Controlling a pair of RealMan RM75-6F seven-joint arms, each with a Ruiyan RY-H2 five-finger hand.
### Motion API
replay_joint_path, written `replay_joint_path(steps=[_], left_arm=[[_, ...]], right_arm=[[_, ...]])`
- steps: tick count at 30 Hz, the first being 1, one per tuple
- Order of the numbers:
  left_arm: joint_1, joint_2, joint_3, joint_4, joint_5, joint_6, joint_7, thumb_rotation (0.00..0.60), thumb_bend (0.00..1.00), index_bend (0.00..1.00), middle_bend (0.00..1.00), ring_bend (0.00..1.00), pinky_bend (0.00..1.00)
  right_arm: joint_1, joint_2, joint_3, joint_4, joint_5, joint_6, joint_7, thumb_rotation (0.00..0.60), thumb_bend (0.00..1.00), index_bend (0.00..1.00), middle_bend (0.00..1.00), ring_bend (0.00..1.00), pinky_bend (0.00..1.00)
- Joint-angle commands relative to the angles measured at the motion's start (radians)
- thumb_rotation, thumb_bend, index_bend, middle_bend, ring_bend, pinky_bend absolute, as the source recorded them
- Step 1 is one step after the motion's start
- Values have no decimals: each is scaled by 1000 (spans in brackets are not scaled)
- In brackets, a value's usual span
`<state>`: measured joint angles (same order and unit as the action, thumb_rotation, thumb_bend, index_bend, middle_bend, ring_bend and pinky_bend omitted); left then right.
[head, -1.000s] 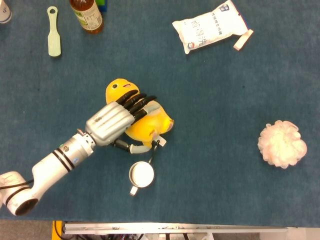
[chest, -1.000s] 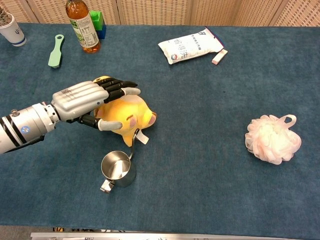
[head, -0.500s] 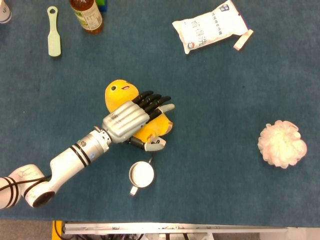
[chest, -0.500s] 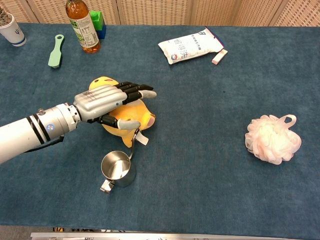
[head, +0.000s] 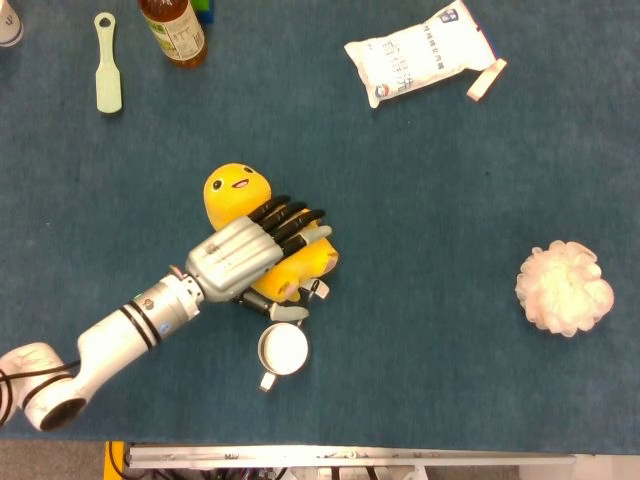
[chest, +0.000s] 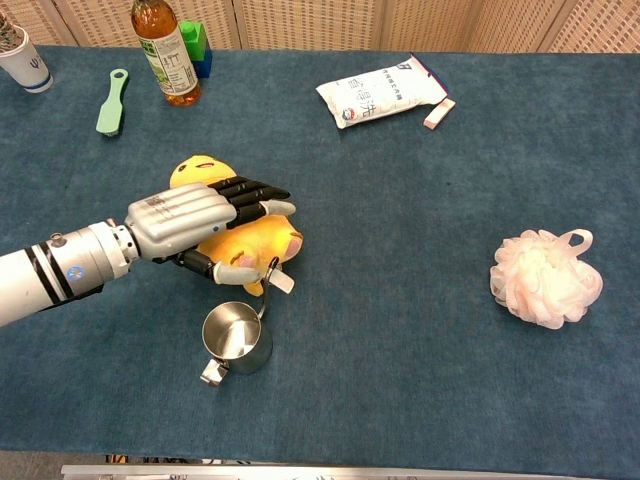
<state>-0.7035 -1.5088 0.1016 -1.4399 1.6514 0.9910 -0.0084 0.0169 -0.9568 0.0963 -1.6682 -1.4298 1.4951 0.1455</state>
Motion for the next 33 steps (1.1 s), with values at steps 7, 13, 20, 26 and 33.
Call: replay_joint_path(steps=[7,13,20,26,33], left_arm=[[50,92,14,-69,14,86,20,0,0,55,12,0,0],[94,149,-11,-78,-10,164,4,0,0,55,14,0,0],[165,199,-66,-57,-100,252,43,177,0,55,18,0,0],[236,241,-109,-60,-183,326,57,371,0,55,18,0,0],[313,300,-132,-84,-253,378,24,487,0,55,17,0,0]], right_arm=[[-1,1,1,-6,-7,8,2,600,44,38,263,117,232],[5,-2,-1,-3,-8,-6,7,600,44,38,263,117,232],[22,-6,-3,1,-8,-37,4,600,44,38,263,117,233],[37,-21,-7,21,-5,-66,1,600,69,38,263,118,232],[57,-34,-19,51,-17,-105,12,600,71,38,263,117,232]])
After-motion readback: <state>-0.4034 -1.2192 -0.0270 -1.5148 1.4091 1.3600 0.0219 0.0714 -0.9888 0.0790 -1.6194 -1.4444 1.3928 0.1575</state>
